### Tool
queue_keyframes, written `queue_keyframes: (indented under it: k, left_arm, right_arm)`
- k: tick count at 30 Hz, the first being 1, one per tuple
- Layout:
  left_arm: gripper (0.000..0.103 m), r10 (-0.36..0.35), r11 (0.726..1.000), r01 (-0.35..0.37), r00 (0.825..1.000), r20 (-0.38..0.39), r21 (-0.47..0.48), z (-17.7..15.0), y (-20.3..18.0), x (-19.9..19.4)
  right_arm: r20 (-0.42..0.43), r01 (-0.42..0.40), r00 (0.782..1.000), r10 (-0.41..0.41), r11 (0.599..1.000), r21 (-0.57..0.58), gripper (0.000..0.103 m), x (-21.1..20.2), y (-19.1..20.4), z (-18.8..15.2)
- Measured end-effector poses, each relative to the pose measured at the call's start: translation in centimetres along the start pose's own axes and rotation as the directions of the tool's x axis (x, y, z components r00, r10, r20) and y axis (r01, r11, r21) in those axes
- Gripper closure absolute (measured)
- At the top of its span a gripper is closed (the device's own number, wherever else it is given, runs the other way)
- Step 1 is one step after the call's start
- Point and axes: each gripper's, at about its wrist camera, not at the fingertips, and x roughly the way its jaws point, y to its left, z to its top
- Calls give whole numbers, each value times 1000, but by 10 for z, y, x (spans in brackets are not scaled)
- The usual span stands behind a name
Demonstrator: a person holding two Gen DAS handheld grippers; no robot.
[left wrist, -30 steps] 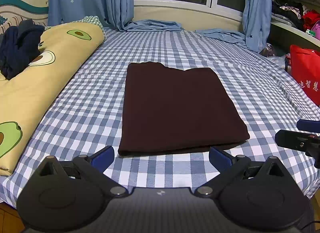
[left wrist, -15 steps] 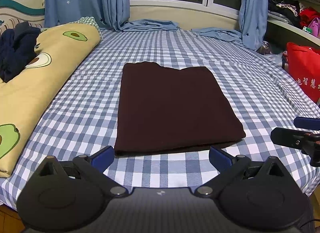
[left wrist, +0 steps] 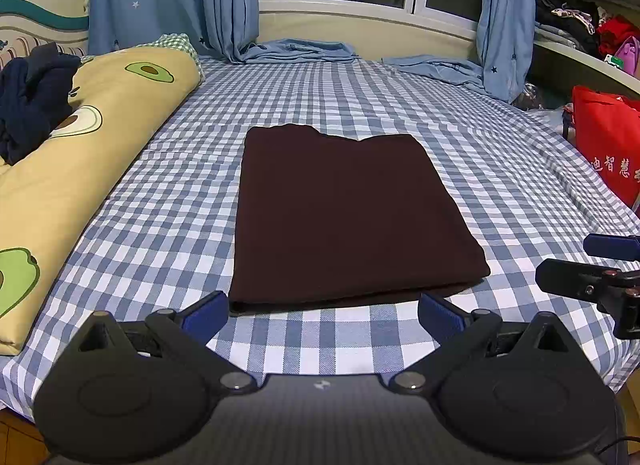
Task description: Fold small clothes
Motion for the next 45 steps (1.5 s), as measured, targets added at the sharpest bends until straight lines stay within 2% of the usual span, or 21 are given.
queue_keyframes:
  k: [12, 17, 25, 32, 41, 45]
  left_arm:
    - [0, -4, 1000, 4, 1000, -11, -10, 0, 5, 8]
    - [0, -27, 999, 26, 999, -40, -32, 0, 13, 25]
    - [0, -37, 996, 32, 997, -69, -79, 5, 32, 60]
    - [0, 2, 998, -6, 998, -60, -66, 15, 39, 77]
    - [0, 16, 999, -18, 998, -55, -30, 15, 38, 79]
    - [0, -6, 1000, 6, 1000, -6, -30, 12, 39, 70]
  right_arm:
    - [-6, 1, 1000, -1, 1000, -12, 1, 4, 3, 2]
    - [-21, 6, 1000, -7, 1000, -23, 1, 16, -3, 3]
    - [-39, 57, 998, -58, 998, -37, 1, 41, -19, 9]
    - [-47, 72, 996, -74, 996, -44, 1, 56, -24, 15]
    - [-45, 66, 997, -68, 996, -52, 1, 59, -20, 19]
    - [-42, 63, 997, -65, 997, -49, 1, 57, -19, 20]
